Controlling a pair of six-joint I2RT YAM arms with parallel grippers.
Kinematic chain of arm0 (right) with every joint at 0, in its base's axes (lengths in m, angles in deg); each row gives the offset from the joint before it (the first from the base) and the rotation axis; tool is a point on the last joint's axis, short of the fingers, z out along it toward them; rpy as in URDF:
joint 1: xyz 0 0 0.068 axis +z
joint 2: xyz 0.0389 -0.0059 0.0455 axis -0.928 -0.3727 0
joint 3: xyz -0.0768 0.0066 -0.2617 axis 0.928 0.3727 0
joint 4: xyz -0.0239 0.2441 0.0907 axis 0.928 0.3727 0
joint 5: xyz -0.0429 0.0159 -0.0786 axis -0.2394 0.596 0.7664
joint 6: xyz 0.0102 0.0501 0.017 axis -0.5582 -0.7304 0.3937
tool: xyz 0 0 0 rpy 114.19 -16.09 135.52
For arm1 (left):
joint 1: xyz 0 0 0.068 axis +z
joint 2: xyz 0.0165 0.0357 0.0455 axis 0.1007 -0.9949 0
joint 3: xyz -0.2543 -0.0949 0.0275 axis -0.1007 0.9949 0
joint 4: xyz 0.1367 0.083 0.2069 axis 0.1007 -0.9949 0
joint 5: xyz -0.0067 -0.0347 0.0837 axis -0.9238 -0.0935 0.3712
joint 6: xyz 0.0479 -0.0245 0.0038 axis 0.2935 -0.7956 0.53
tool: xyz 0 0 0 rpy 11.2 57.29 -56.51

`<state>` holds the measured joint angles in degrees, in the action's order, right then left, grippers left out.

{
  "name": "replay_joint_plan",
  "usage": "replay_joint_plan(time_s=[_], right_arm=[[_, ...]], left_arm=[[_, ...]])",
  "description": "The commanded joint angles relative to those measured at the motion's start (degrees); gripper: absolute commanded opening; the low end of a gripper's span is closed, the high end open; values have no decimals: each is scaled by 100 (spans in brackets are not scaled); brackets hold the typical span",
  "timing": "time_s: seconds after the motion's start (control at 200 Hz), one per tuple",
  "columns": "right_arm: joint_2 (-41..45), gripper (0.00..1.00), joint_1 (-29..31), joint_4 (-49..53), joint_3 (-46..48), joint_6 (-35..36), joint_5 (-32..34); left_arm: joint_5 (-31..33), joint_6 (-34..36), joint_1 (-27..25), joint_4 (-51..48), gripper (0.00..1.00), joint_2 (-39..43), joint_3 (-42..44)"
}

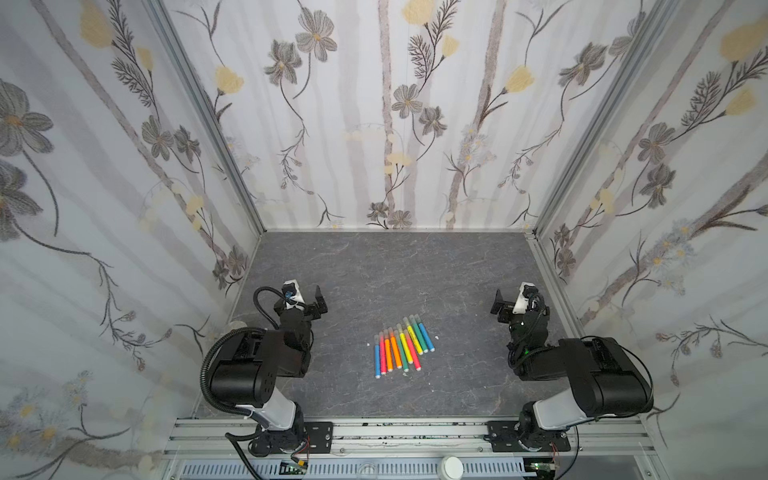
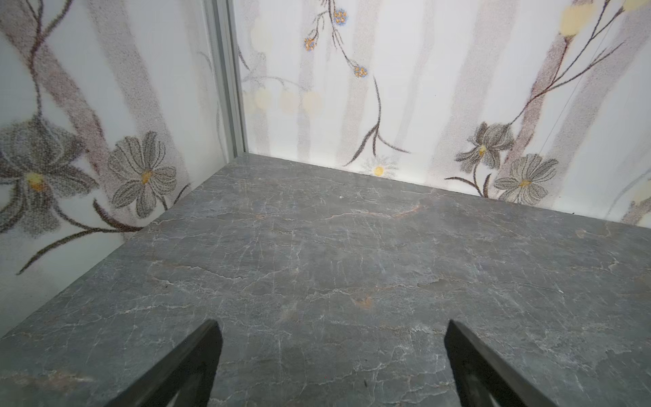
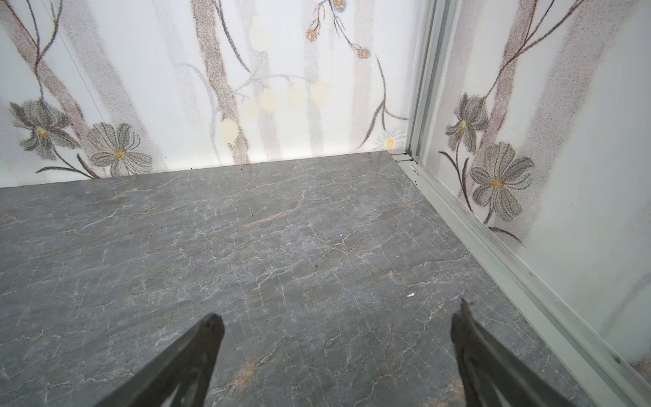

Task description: Open the pen caps

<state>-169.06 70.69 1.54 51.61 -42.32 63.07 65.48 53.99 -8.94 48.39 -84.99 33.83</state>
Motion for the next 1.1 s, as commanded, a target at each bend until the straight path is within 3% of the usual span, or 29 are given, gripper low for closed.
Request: replay_joint_plan(time_s=[0.0, 0.964, 1.029, 1.099], right_arm=[[15, 100, 7, -241, -22, 78, 3], [19, 100, 6, -248, -3, 83, 9], [239, 100, 152, -222, 18, 82, 536], [979, 100, 347, 759, -204, 166, 1033]], left_arm=[[-13, 54, 8, 207, 100, -1, -11], [22, 35, 26, 241, 100, 12, -2], [526, -107, -11, 26, 100, 378, 49], [831, -181, -35, -647, 100, 996, -30]])
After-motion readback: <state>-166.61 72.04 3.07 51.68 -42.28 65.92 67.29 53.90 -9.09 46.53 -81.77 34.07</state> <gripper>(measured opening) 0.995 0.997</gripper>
